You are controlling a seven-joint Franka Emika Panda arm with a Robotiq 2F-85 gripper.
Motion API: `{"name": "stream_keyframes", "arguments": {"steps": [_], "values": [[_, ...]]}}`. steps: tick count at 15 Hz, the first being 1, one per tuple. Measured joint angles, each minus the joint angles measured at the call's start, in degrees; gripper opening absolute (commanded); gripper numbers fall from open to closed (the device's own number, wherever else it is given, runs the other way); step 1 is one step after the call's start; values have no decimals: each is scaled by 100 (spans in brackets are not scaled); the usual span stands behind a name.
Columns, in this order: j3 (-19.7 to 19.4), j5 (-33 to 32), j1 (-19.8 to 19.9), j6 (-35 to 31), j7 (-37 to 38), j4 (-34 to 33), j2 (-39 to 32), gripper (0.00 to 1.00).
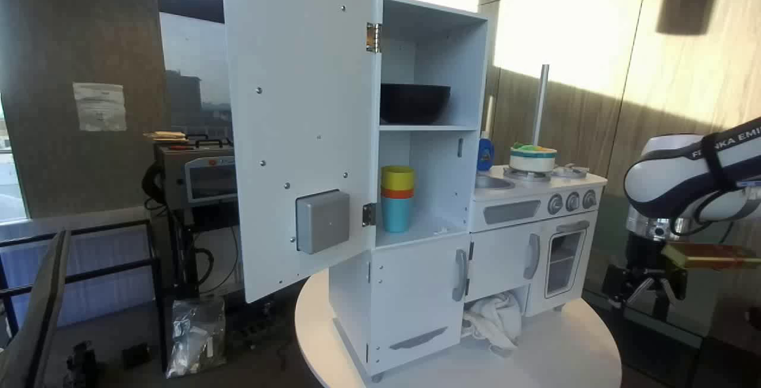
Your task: Close the fridge completely
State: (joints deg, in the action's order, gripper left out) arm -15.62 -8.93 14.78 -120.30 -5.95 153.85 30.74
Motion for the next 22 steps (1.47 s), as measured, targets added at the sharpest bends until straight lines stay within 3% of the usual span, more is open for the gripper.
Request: {"name": "stream_keyframes", "arguments": {"steps": [18, 22], "values": [[17, 19, -1, -1, 9, 12, -9, 100], [478, 354, -279, -53, 257, 198, 42, 100]]}}
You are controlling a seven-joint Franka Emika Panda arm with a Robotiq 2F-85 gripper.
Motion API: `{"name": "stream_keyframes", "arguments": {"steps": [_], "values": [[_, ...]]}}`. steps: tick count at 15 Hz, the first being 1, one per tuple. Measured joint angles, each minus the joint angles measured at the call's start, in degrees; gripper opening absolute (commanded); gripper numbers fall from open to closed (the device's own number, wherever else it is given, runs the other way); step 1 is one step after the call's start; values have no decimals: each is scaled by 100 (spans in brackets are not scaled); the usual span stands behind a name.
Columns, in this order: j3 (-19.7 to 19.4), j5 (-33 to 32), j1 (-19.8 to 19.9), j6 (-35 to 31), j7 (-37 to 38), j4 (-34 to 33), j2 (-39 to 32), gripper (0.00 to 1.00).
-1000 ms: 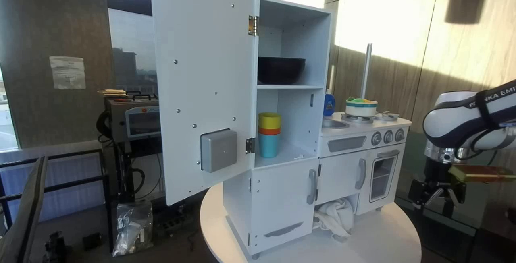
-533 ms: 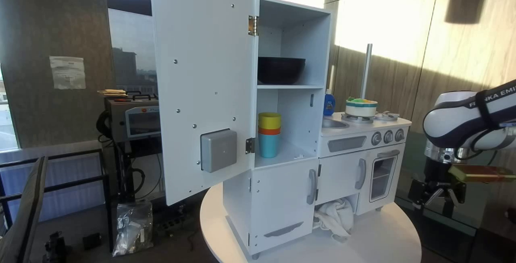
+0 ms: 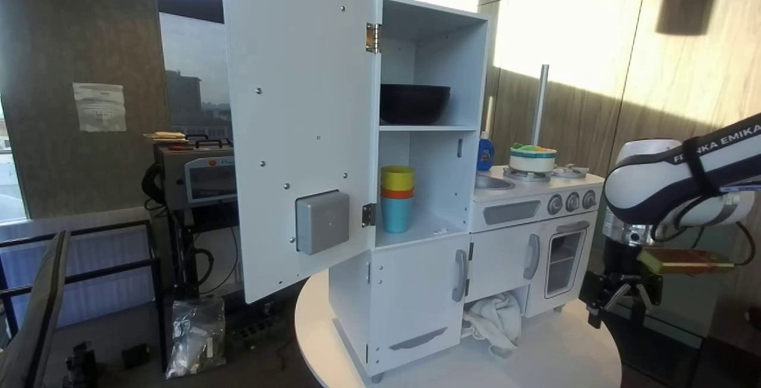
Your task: Close the fridge completely
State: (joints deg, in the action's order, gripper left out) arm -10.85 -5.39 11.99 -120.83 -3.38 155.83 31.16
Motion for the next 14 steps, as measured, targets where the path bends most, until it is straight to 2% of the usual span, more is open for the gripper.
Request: {"name": "stream_keyframes", "arguments": {"steps": [5, 8, 11, 14], "values": [[950, 657, -762, 38, 659, 72, 680, 100], [1422, 1090, -1337, 308, 947, 28, 1248, 100], [1940, 1124, -1820, 335, 1076, -45, 1805, 100], [2358, 1121, -2137, 105, 1097, -275, 2030, 100]]}}
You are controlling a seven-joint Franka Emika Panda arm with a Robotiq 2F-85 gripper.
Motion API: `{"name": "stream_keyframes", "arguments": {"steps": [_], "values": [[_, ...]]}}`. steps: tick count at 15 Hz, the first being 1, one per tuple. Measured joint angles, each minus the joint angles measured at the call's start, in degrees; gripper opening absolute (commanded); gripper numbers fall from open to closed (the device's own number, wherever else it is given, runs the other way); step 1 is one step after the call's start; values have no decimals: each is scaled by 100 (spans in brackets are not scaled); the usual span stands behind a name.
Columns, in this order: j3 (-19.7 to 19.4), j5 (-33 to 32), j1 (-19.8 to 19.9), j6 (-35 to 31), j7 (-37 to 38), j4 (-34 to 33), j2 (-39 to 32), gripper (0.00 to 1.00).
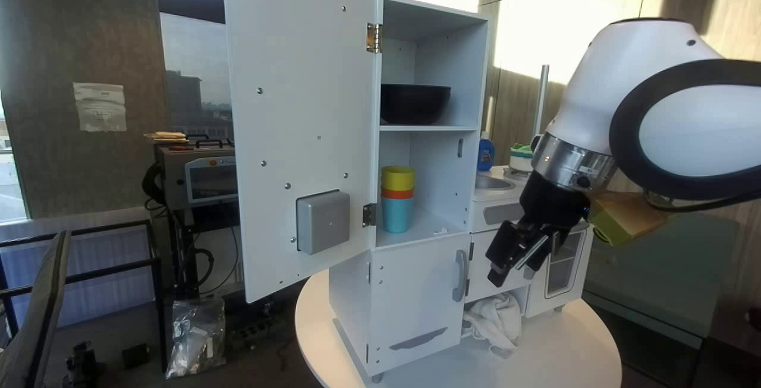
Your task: Close the fridge completely
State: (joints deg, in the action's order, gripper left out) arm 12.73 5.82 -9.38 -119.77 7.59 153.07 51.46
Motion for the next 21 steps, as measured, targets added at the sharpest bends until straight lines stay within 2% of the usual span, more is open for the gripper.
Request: {"name": "stream_keyframes", "arguments": {"steps": [5, 11, 15, 21], "values": [[375, 21, -555, -475, -11, -525, -98, 100], [871, 4, -1020, -1621, -75, -1066, -605, 100], [906, -12, -1125, -1691, -281, -1211, -875, 100], [931, -12, -1177, -1696, -315, -1163, -914, 100]]}}
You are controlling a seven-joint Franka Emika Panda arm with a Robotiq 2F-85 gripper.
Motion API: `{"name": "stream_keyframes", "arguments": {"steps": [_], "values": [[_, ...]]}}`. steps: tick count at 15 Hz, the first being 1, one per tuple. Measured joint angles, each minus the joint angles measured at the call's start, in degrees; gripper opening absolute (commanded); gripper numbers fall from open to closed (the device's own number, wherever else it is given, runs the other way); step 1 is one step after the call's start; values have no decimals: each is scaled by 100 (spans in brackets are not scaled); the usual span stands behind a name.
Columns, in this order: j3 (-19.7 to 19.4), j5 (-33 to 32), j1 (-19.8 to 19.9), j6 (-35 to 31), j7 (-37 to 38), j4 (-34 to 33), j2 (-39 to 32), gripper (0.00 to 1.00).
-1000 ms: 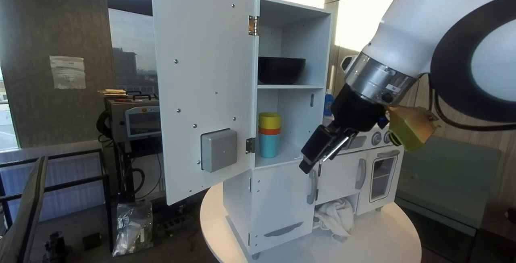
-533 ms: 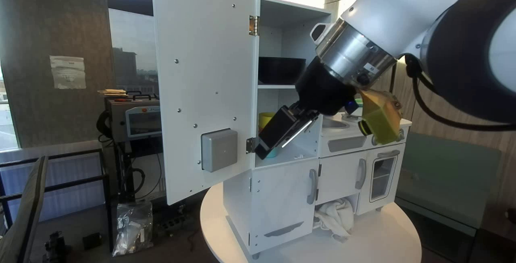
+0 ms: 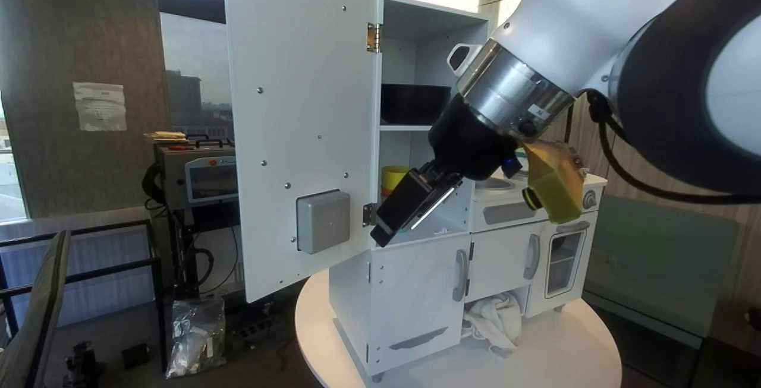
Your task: Close the fridge completely
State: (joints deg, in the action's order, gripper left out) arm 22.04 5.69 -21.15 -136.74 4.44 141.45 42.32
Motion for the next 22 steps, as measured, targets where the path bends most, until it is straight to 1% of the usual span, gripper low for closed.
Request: {"name": "stream_keyframes", "arguments": {"steps": [2, 4, 6, 8, 11, 14, 16, 19, 22], "values": [[206, 0, -143, -4, 29, -17, -60, 100], [637, -12, -272, -71, 242, -152, -124, 100], [1057, -16, -321, -260, 441, -387, -230, 100], [1272, -16, -324, -574, 508, -606, -440, 100], [1214, -17, -225, -1102, 410, -771, -1039, 100], [1216, -17, 70, -1480, -71, -1110, -1990, 100], [1279, -133, 228, -1606, -336, -1529, -2689, 100], [1226, -340, 146, -1610, -525, -2326, -3569, 100], [1146, -360, -6, -1605, -738, -2953, -4008, 100]]}}
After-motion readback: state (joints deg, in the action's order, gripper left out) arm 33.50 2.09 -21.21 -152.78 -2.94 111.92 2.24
